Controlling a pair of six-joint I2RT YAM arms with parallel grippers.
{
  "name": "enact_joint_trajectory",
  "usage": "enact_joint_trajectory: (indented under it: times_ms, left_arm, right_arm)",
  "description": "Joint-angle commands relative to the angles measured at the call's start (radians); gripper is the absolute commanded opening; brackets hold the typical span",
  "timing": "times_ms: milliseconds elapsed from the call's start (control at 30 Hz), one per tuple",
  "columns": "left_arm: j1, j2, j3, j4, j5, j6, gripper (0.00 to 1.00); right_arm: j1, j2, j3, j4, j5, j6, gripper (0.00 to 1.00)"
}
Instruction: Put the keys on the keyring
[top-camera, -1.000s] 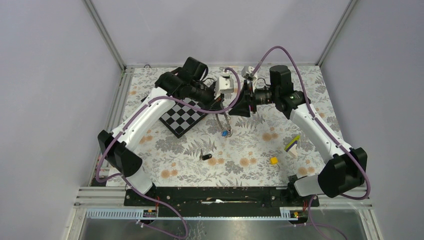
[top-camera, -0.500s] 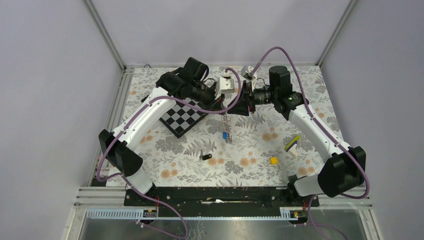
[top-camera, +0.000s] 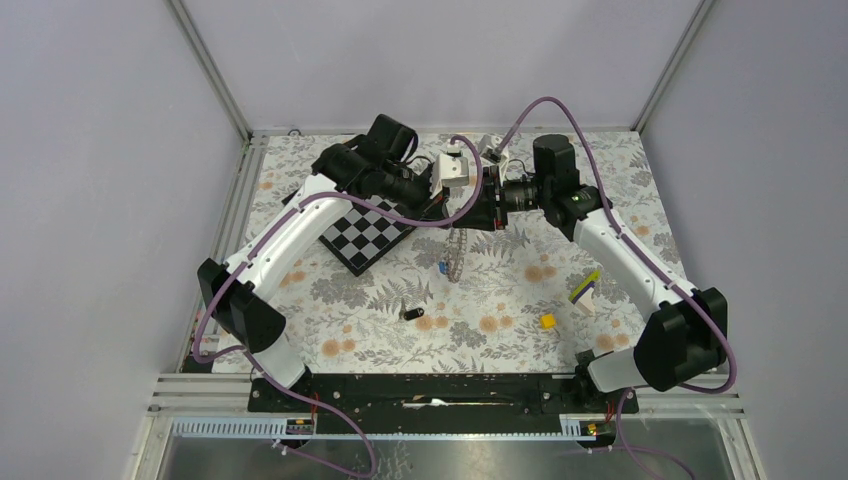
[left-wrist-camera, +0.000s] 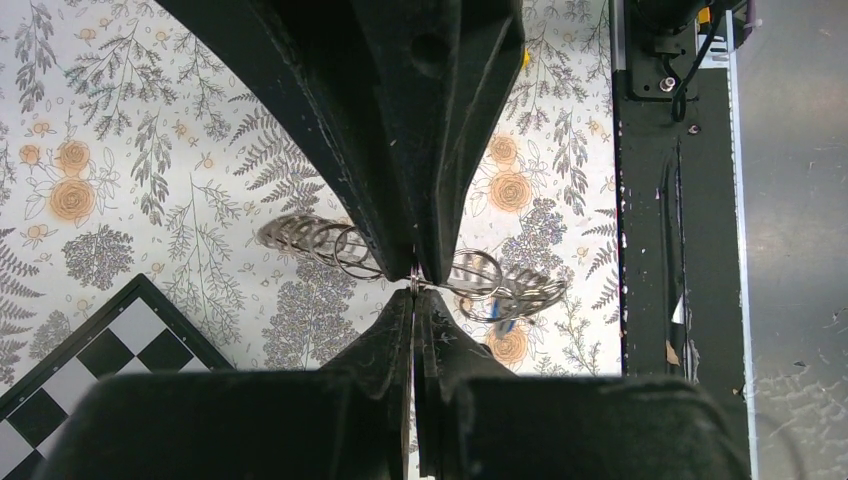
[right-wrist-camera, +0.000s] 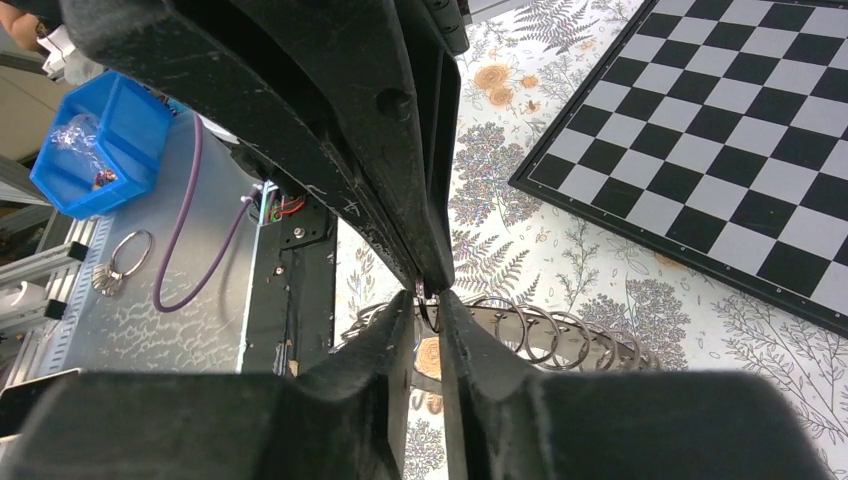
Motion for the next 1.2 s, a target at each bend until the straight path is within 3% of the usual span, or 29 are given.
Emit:
enact_joint_trajectory:
  times_ms: [0,100,200,300,433,600,700,1167]
  left_arm:
    - [-0.006,-0.013,0.012,0.062,0.049,-0.002,0.0]
    - [-0.005,-0.011,0.011,0.065,0.055,-0.006,0.0]
    - [0.002,-0.014,0.0,0.085,0.07,-0.012,0.0]
    - [0.039,-0.03,-0.037,0.115,0.133,-0.01,0.18]
    - [0.127,-0.084,-0.127,0.228,0.295,-0.064,0.39]
    - [0.16,-0.17,-0.292,0.457,0.36,-0.174,0.49]
    - [0.163,-0.172,-0.325,0.516,0.37,-0.222,0.49]
    - [0.164,-0.162,-0.362,0.674,0.42,-0.391,0.29]
  right_arm:
    - [0.014,0.003,0.004,0.045,-0.033,0.018,0.18]
    - [0.014,0.003,0.003,0.061,-0.035,0.039,0.02]
    - [0.011,0.0,0.008,0.08,-0.028,0.066,0.0]
    - [0.002,0.0,0.012,0.124,-0.037,0.124,0.0]
    - [-0.016,0.002,-0.037,0.336,-0.072,0.327,0.0]
    - [-0.027,0.014,-0.107,0.657,-0.104,0.576,0.0]
    - [-0.029,0.022,-0.128,0.76,-0.111,0.659,0.0]
    - [-0.029,0.02,-0.146,0.769,-0.109,0.656,0.0]
